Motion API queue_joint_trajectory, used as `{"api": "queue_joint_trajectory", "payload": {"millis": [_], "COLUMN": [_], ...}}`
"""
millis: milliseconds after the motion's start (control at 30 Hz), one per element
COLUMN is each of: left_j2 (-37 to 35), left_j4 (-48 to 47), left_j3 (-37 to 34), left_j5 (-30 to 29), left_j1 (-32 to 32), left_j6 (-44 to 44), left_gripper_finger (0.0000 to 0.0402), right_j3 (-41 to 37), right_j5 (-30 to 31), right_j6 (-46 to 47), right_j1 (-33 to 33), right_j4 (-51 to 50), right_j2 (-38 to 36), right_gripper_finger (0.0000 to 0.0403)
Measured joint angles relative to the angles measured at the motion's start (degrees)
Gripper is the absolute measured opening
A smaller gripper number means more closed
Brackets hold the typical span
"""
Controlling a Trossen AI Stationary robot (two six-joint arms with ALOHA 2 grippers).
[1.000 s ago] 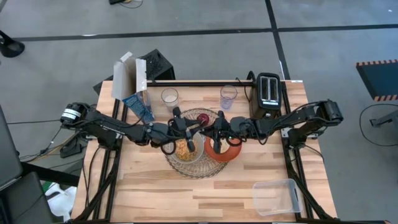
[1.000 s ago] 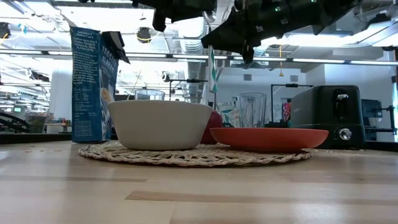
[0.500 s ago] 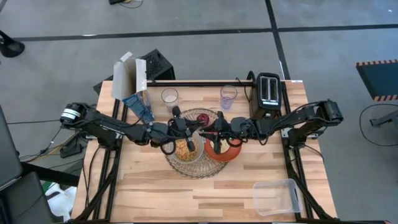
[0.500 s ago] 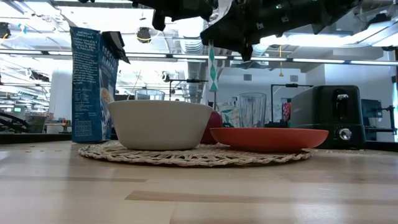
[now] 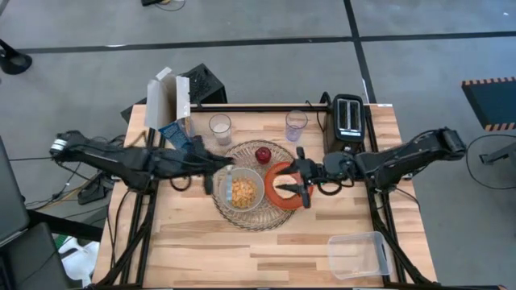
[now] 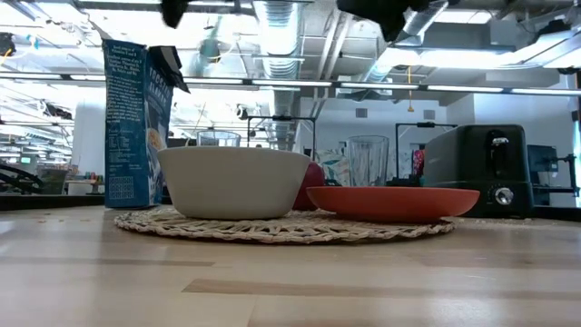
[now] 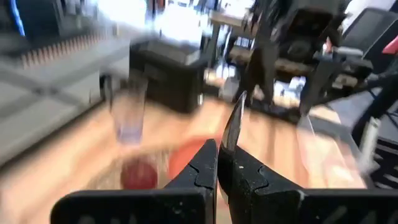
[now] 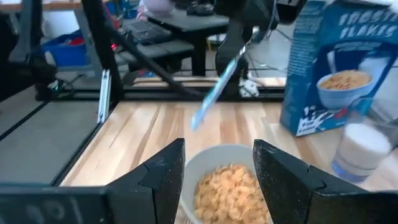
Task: Arrange a breakfast setting
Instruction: Put the blue patterned spoon on the brown placemat to left side of the white bowl
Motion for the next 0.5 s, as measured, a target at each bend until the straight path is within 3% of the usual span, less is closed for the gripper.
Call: {"api": "queue_joint_trajectory", "payload": {"millis": [233, 500], "left_j2": [-10.3, -15.8], "left_j4": [-25.1, -24.4], "left_j3": [-0.8, -14.2], "left_j5": [-1.8, -1.8], "left_j1": [-3.4, -4.1], "left_j6": [-21.0, -35.8], "left_gripper_finger": [0.0, 0.0], "right_j3": [-3.7, -5.1], "right_j5": [0.1, 0.0], "right_j6": [0.0, 0.0], "right_j1": [2.5, 3.6], "right_j4": [2.6, 7.9], "right_j2": [3.0, 8.8], "right_gripper_finger": [0.0212, 0.0212]}}
